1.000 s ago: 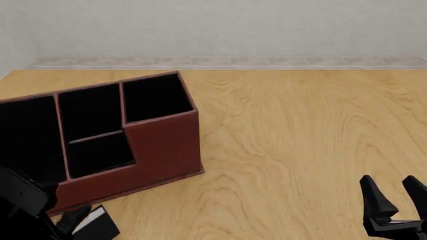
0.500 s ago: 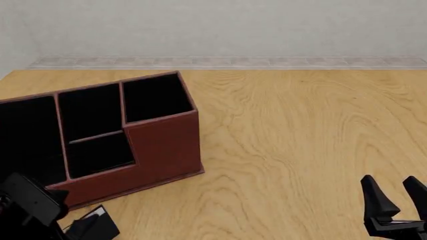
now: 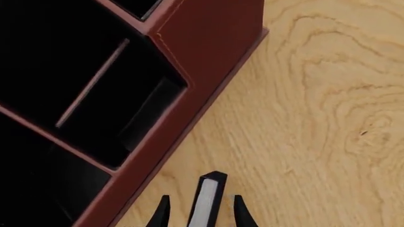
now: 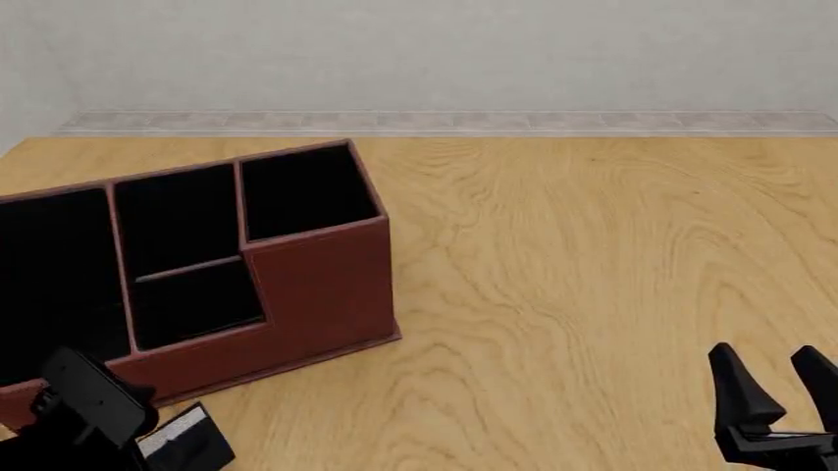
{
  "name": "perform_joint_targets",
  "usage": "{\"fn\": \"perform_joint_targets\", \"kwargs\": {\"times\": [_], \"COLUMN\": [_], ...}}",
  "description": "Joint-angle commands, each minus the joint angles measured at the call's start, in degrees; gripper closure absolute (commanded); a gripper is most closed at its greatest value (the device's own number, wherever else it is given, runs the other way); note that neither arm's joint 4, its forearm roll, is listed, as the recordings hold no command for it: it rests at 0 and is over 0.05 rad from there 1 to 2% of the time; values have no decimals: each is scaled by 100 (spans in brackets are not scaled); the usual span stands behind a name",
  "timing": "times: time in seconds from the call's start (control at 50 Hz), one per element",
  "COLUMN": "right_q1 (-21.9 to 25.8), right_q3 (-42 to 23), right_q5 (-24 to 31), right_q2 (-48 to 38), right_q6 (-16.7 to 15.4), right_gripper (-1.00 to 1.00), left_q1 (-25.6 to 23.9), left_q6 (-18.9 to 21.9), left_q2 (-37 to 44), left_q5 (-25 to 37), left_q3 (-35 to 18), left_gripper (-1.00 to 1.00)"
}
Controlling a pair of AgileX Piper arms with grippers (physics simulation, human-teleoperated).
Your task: Pick up the book and place it in the left compartment of the caddy.
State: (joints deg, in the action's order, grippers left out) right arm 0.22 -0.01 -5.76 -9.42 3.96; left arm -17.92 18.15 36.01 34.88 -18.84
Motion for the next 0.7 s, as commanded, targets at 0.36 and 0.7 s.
{"fn": "perform_joint_targets", "kwargs": {"times": [0.36, 0.7], "right_q1": [-5, -10], "right_q3": [0, 0], "right_q5": [-71, -90], "right_q2": [-101, -120], "right_q6": [78, 83], "right_gripper": [-100, -100], "left_q1": [350, 256], "left_q6": [116, -101], "left_q2": [330, 563], "left_q5": [-293, -647], "left_q3": [332, 612], "left_gripper": [-100, -100]}}
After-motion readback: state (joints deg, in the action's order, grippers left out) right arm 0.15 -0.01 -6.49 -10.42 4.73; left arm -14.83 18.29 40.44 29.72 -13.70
